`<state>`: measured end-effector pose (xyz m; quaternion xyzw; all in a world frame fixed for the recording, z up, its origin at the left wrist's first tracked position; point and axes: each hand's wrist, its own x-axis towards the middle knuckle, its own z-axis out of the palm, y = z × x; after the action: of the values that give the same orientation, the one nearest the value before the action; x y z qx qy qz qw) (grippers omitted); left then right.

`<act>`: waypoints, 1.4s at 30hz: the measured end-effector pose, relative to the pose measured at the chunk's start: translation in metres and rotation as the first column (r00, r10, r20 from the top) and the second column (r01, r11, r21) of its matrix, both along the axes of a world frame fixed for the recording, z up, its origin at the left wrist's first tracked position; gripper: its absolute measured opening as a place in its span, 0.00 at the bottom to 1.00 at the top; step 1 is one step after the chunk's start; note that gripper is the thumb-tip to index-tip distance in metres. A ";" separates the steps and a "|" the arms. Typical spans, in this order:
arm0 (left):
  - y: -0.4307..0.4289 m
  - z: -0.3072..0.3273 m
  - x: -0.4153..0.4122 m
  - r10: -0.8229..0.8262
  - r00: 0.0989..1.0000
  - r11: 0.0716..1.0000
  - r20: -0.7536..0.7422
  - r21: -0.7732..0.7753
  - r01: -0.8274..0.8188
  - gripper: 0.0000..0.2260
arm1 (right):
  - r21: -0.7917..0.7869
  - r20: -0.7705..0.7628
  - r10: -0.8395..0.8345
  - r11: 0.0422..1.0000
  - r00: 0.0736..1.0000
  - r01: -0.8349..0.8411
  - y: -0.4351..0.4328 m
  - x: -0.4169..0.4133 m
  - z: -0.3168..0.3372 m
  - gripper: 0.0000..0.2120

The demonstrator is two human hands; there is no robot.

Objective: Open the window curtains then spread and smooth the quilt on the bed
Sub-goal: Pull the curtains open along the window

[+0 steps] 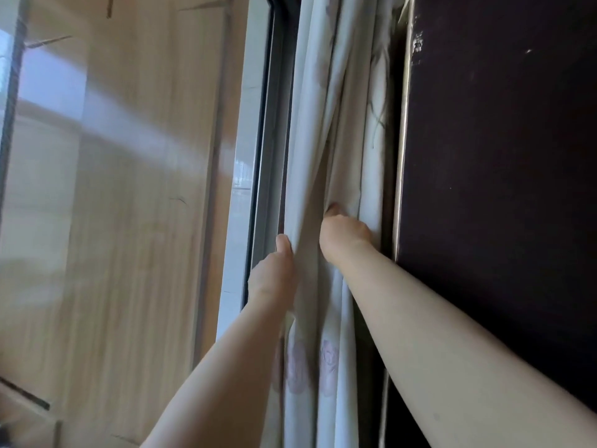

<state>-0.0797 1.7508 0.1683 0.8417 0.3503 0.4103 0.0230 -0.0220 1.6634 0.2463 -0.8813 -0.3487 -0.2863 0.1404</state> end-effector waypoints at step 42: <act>0.027 -0.034 0.031 -0.149 0.979 0.987 -0.140 -0.072 0.140 0.05 | 0.184 -0.212 -0.012 0.982 0.977 0.052 0.039 0.027 0.000 0.41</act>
<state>-0.0484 1.7781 0.1347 0.8914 0.3014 0.3343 0.0535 0.0054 1.7028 0.2462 -0.8950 -0.2888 -0.2254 0.2544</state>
